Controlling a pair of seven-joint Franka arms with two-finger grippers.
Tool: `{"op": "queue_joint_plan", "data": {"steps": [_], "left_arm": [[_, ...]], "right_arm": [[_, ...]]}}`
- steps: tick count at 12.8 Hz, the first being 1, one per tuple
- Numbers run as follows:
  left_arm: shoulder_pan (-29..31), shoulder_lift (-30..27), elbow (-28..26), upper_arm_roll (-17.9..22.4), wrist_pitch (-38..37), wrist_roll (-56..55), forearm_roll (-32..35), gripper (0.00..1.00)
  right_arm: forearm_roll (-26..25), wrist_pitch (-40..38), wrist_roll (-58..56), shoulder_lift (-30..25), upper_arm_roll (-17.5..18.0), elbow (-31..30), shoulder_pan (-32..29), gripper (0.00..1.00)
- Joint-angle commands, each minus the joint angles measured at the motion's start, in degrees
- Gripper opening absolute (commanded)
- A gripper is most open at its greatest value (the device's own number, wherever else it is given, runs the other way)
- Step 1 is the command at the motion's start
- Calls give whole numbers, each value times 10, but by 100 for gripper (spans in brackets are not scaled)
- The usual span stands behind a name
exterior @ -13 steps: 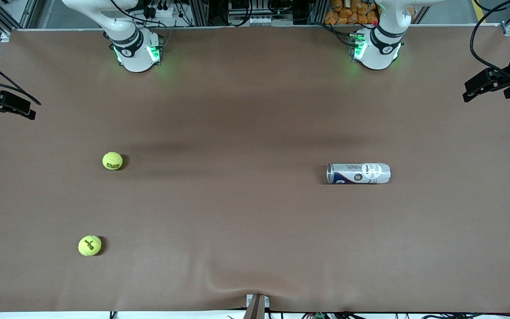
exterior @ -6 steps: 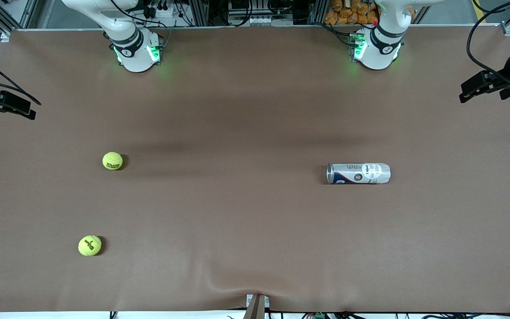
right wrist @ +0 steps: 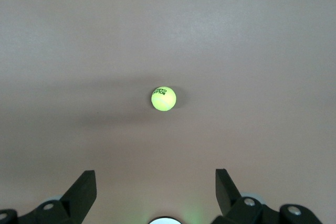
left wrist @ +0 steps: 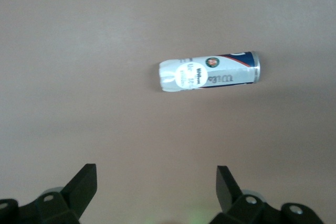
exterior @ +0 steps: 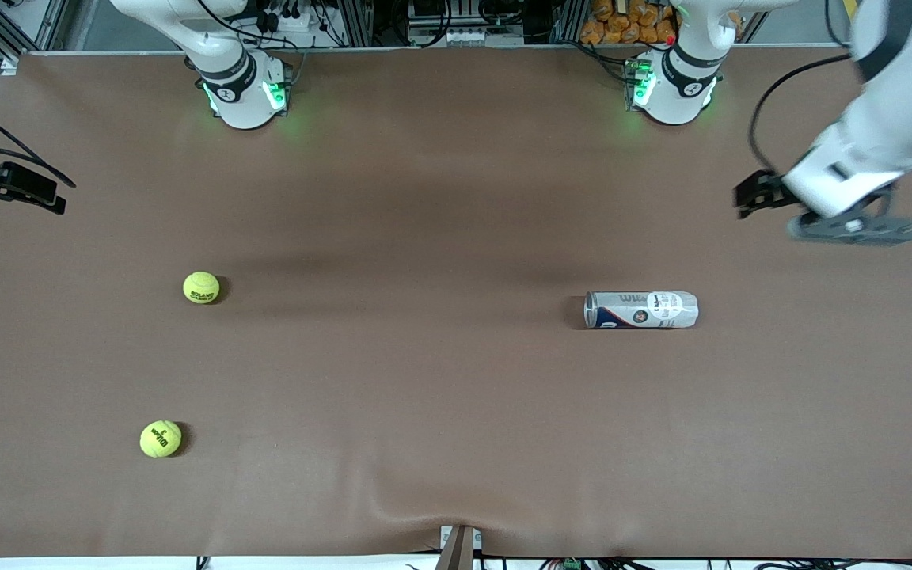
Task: Insert tennis ball vertically with right arm
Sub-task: 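Reach the left gripper down to the clear tennis-ball tube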
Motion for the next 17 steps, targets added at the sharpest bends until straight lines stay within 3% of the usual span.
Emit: {"op": "queue_joint_plan", "data": {"steps": [1,3,6,11,17], "left_arm": [[2,6,-38,-34,40,15,35,100],[2,16,-71,-67,74,24,72,100],[2,50,-99,-86,116,52,88,100],[4,100,-144,-87,191,180,129,100],[-16,191,-140,-87,247,276,239,100]], "right_arm": [[-9,1,-4,-7,-1,-5,4,100],[-9,0,-4,-7,0,-4,8,100],[-9,2,-4,-7,0,-4,14,100],[-9,8,-5,-4,-1,-13,17,100],[-8,29,-5,2,-3,-34,4,100]]}}
